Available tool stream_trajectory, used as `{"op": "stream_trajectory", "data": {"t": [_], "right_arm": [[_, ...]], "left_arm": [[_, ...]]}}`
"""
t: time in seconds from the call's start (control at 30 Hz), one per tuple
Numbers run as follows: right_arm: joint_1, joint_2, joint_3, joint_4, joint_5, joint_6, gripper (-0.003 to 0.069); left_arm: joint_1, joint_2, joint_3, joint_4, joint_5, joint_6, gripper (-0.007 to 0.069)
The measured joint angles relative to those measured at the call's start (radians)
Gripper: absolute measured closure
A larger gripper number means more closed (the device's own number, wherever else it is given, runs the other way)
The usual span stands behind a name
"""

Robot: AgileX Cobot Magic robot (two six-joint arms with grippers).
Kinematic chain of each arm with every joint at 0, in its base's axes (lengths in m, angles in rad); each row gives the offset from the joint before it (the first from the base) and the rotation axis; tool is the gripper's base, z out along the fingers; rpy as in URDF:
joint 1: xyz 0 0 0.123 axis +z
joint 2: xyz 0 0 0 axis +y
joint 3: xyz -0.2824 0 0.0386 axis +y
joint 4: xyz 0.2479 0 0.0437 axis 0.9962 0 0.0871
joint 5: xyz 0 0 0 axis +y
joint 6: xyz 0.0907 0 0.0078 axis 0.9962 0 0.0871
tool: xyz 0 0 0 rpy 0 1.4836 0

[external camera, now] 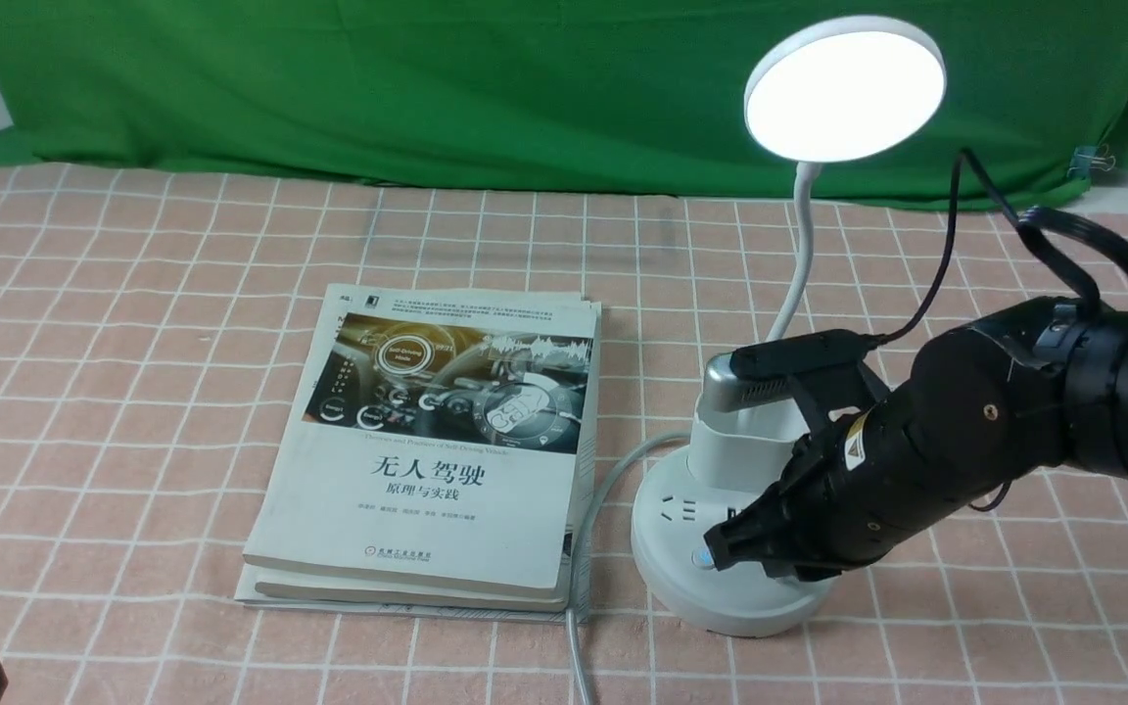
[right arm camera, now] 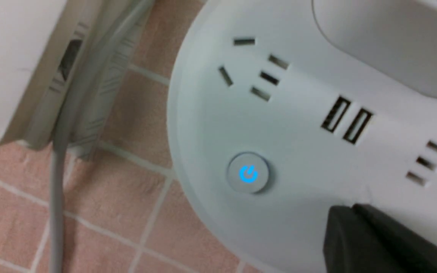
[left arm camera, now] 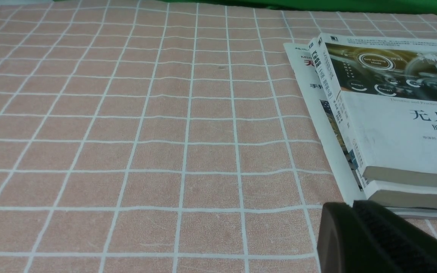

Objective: Turn off the table lamp on the pink coffee tablecloth by hand.
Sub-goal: 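Press the power button on the lamp base to turn the lamp off with the right gripper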

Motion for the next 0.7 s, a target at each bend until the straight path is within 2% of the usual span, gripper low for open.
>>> {"op": "stream_trajectory", "data": {"t": [0.23,0.7], "right_arm": [[0.000,-0.062,0.001,0.000,-0.014,0.001,0.0615],[0.000,0.033,-0.005,0.000,-0.016,-0.011,0.0615]], "left_arm": [[0.000,0.000,0.000,0.000,0.000,0.000,0.0618],[0.000,0.000,0.000,0.000,0.000,0.000,0.0618]]}}
